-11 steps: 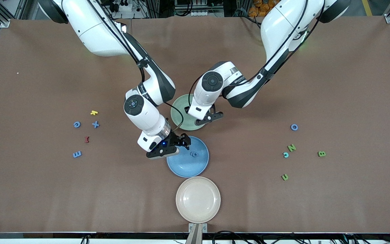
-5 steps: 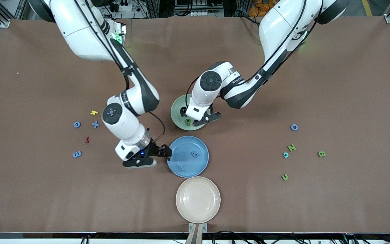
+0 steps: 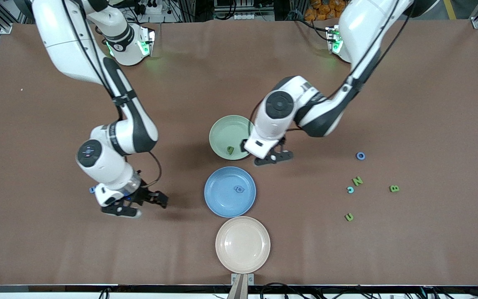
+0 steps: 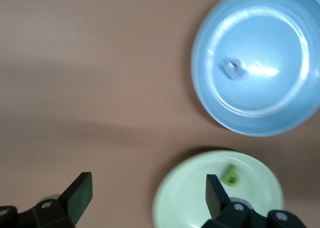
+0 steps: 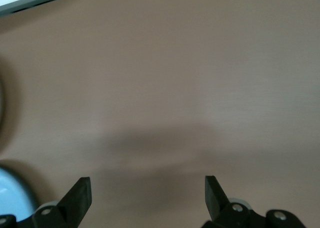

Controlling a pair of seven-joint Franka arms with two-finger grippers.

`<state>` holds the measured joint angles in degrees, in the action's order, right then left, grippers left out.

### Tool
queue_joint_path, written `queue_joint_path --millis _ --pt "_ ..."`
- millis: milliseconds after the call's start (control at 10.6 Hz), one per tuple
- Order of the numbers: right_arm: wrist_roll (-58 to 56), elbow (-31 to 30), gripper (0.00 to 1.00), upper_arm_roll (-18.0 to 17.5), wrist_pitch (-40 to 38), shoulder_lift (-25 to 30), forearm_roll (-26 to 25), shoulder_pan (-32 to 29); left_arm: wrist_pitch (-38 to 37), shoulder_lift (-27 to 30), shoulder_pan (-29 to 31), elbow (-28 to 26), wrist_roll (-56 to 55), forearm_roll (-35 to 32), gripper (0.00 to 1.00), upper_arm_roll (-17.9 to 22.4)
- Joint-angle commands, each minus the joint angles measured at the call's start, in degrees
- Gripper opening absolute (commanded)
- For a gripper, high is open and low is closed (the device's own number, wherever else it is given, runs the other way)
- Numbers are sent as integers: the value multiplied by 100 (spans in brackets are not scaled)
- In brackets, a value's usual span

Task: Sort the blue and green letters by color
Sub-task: 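Move the right gripper to the blue e while the left gripper reaches the green N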

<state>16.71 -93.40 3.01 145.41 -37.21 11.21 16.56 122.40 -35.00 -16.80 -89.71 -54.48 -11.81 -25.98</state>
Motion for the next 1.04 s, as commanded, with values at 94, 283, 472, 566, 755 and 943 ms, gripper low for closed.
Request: queue_joint_path --millis 94,283,472,566,755,943 --pt "-37 -987 100 287 -12 601 12 -618 -884 441 1369 -204 2605 -50 100 -47" --pt "164 -987 100 497 -56 583 30 -794 -885 371 1836 -301 2978 -50 100 -30" --pt "882 -969 100 788 -327 583 91 -795 -815 275 2345 -319 2987 -67 100 -12" --pt "1687 -961 100 858 -494 583 92 -795 -806 231 2583 -336 3039 -128 100 -12" --pt "3559 -960 100 929 -513 496 83 -856 -744 151 2682 -380 3005 -540 89 -4" --pt "4408 -960 100 938 -522 399 83 -953 -578 81 2961 -520 2943 -647 83 -3"
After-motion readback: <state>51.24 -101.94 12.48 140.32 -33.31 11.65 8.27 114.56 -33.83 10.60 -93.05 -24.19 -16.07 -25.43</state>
